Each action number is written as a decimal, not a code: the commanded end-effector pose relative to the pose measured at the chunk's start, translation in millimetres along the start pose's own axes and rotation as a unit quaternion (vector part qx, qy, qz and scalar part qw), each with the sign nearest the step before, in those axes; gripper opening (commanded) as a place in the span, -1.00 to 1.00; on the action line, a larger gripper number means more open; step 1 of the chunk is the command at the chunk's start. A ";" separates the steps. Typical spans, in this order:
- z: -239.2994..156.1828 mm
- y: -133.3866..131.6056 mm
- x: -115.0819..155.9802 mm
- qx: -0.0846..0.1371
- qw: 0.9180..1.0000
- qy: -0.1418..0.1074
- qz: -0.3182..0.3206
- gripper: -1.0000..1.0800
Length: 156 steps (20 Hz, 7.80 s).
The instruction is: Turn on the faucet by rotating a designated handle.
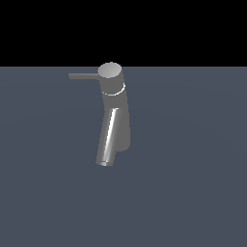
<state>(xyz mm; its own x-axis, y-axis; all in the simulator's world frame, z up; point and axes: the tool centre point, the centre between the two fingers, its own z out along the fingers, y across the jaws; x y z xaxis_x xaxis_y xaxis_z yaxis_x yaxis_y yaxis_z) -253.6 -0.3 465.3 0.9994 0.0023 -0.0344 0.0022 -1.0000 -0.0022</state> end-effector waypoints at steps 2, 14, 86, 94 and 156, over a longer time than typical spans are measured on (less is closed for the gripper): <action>0.1 -0.1 0.0 0.000 1.000 0.000 0.000 -1.00; 16.4 -13.1 2.9 0.016 0.998 0.017 0.055 -1.00; 165.0 -110.4 216.0 0.203 0.644 0.227 0.702 -1.00; 166.3 -108.3 221.7 0.204 0.632 0.231 0.711 -1.00; 234.2 -83.2 119.5 0.211 0.637 0.234 0.704 -1.00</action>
<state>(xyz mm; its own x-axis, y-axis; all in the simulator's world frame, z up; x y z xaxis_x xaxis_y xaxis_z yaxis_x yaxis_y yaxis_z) -141.5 91.5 228.0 -0.0870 -0.9962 0.0029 -0.8180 0.0697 -0.5710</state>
